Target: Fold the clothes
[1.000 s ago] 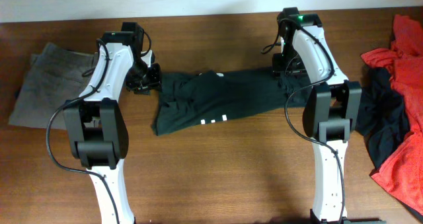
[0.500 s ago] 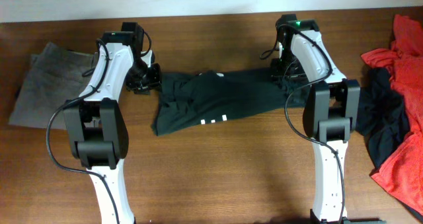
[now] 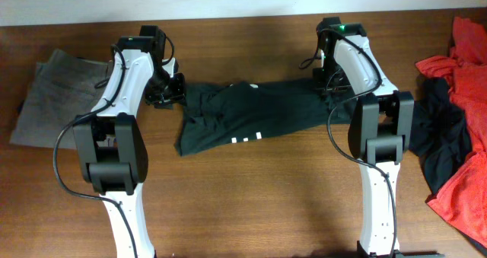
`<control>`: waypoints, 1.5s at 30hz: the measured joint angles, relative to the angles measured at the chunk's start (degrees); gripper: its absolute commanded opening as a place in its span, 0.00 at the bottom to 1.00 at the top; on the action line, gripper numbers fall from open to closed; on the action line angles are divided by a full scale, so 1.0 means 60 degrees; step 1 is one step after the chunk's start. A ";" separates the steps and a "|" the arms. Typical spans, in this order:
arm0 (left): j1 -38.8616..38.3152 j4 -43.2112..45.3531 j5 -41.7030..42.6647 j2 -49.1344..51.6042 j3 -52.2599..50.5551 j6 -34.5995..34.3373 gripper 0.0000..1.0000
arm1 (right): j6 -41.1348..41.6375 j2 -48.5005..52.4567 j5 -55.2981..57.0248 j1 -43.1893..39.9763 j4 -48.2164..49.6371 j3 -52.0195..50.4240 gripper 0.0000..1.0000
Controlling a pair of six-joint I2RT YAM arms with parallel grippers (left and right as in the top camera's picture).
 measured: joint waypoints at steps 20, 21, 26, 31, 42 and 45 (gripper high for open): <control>0.0000 0.0004 0.0000 0.0000 0.0000 0.0000 0.40 | 0.0000 0.0004 0.0142 -0.0066 -0.0637 0.0911 0.13; 0.0000 0.0004 0.0000 0.0000 0.0000 0.0000 0.39 | 0.0000 0.0004 0.0142 -0.0066 -0.0641 0.0911 0.13; 0.0000 0.0004 0.0000 0.0000 0.0000 0.0000 0.39 | -0.0011 0.0004 0.0164 -0.0069 -0.0707 0.0911 0.20; 0.0000 0.0000 0.0000 0.0000 0.0000 0.0000 0.39 | -0.0007 0.0004 0.0219 -0.0138 -0.0798 0.0911 0.21; 0.0000 0.0044 0.0000 0.0000 0.0000 0.0000 0.40 | 0.0000 0.0004 0.0240 -0.0506 -0.0933 0.0911 0.04; 0.0000 0.0069 0.0000 0.0000 0.0000 0.0000 0.40 | 0.0000 0.0004 0.0244 -0.0484 -0.1013 0.0925 0.04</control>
